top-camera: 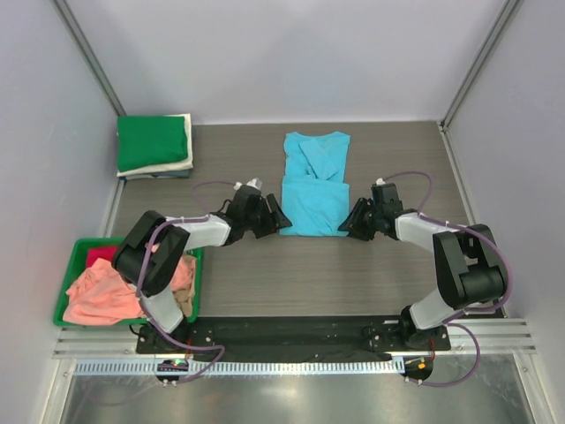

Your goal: Fold and stack the t-shirts

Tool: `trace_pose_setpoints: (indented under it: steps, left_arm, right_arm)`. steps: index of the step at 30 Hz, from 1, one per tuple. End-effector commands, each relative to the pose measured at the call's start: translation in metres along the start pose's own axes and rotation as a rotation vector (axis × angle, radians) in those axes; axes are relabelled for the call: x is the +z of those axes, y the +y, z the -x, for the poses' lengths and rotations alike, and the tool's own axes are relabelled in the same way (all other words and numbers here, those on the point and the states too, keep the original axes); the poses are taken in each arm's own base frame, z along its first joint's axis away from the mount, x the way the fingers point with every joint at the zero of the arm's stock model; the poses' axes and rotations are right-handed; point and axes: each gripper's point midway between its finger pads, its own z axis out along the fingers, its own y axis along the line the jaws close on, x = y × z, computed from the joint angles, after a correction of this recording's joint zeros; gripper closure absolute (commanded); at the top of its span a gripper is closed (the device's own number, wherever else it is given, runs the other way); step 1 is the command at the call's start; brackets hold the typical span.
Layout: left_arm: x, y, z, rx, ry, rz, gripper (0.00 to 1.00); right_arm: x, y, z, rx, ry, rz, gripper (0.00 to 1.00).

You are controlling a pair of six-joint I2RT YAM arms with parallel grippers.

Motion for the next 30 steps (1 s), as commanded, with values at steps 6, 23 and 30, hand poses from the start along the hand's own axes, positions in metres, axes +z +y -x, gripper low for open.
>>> trace_pose_setpoints:
  steps: [6, 23, 30]
  left_arm:
    - [0.012, -0.003, -0.023, -0.007, 0.043, -0.032, 0.50]
    - [-0.060, -0.088, 0.069, 0.196, -0.122, 0.039, 1.00]
    - [-0.099, -0.092, 0.064, 0.185, -0.138, 0.031, 1.00]
  right_arm:
    - [0.006, -0.022, -0.001, -0.003, 0.004, -0.078, 0.70]
    - [-0.083, 0.044, 0.099, -0.151, -0.260, -0.109, 0.99]
    - [-0.127, 0.054, 0.085, -0.193, -0.270, -0.071, 0.99]
